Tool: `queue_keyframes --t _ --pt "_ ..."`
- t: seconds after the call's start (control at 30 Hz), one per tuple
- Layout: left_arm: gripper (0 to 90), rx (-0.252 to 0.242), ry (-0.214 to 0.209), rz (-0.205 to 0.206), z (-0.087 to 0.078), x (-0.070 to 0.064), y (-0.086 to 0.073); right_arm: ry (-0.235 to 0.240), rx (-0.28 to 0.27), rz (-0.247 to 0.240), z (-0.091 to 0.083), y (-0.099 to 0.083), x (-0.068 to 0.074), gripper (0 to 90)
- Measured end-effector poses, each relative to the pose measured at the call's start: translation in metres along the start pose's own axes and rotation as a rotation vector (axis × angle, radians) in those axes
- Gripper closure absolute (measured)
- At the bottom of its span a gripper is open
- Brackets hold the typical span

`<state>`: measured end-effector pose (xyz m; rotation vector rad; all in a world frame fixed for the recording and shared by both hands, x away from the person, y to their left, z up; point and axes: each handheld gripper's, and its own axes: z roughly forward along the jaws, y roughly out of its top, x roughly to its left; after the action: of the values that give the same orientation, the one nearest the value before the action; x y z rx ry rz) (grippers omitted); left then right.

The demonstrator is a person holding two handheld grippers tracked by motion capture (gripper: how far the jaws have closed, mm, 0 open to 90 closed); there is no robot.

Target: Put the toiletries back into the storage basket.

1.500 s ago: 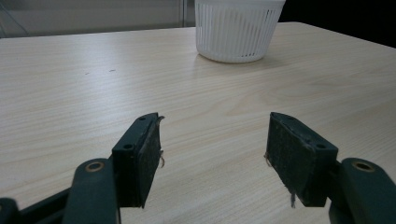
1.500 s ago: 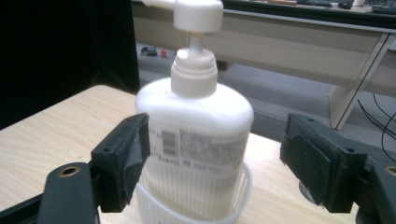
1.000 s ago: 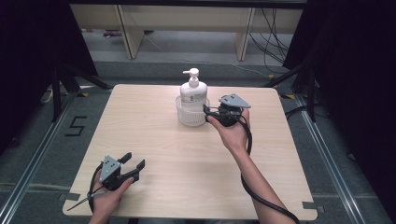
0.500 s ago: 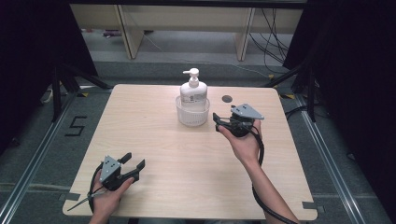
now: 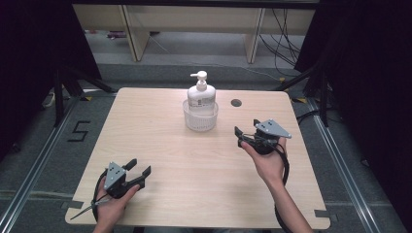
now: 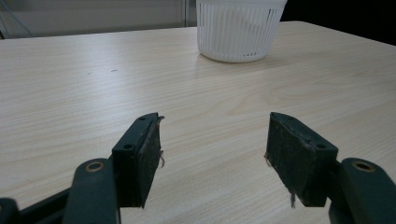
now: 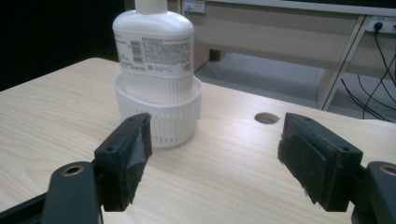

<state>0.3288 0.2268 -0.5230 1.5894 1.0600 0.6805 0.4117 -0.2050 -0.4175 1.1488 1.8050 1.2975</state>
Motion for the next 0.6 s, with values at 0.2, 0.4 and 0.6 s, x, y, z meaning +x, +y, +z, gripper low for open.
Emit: queue_keyframes --t 0.2,0.4,0.6 --pt "34.8 -0.002 0.002 0.004 0.0 0.0 0.0 -0.003 0.021 0.005 -0.01 -0.017 -0.007 26.3" --pt "34.8 -0.001 0.004 -0.001 0.0 0.0 0.0 -0.022 0.029 0.024 -0.021 -0.035 -0.01 27.1" --pt "34.8 -0.001 0.005 0.002 0.0 -0.001 0.0 -0.017 0.044 0.039 -0.031 -0.05 -0.015 27.2"
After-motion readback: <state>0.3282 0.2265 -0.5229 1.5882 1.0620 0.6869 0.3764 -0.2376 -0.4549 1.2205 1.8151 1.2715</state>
